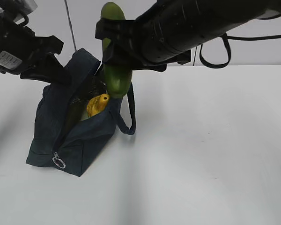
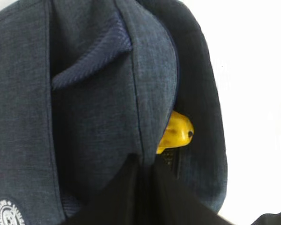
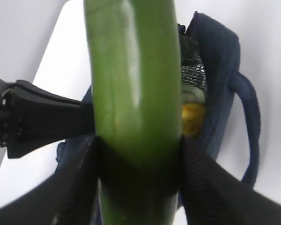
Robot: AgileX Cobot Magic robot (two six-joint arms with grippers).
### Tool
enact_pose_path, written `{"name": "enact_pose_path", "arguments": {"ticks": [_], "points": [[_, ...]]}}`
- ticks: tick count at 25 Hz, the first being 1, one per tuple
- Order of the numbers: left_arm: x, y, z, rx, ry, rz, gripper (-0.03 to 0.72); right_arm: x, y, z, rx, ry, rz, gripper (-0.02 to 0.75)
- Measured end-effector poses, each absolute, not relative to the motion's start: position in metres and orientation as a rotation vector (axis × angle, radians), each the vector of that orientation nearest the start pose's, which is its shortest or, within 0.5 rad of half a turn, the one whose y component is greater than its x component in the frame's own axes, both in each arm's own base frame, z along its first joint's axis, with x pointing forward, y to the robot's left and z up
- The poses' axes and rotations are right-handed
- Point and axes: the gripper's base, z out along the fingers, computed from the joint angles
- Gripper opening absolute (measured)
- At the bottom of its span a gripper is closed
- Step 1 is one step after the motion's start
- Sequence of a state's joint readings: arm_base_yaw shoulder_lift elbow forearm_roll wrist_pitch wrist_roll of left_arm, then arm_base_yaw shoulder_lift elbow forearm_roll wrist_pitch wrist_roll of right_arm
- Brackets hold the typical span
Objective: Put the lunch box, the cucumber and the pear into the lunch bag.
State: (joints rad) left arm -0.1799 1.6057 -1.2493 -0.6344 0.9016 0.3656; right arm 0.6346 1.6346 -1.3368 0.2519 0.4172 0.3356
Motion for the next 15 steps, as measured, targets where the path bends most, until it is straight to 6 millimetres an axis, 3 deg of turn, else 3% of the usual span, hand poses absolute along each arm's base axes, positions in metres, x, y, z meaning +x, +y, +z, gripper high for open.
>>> {"name": "enact_pose_path", "arguments": {"ticks": [15], "points": [[0.323,-0.105,0.291,0.271,2.567,-0.781,0.000,0.326,0.255,0.274,0.158,2.322,0.948,0.377]]}}
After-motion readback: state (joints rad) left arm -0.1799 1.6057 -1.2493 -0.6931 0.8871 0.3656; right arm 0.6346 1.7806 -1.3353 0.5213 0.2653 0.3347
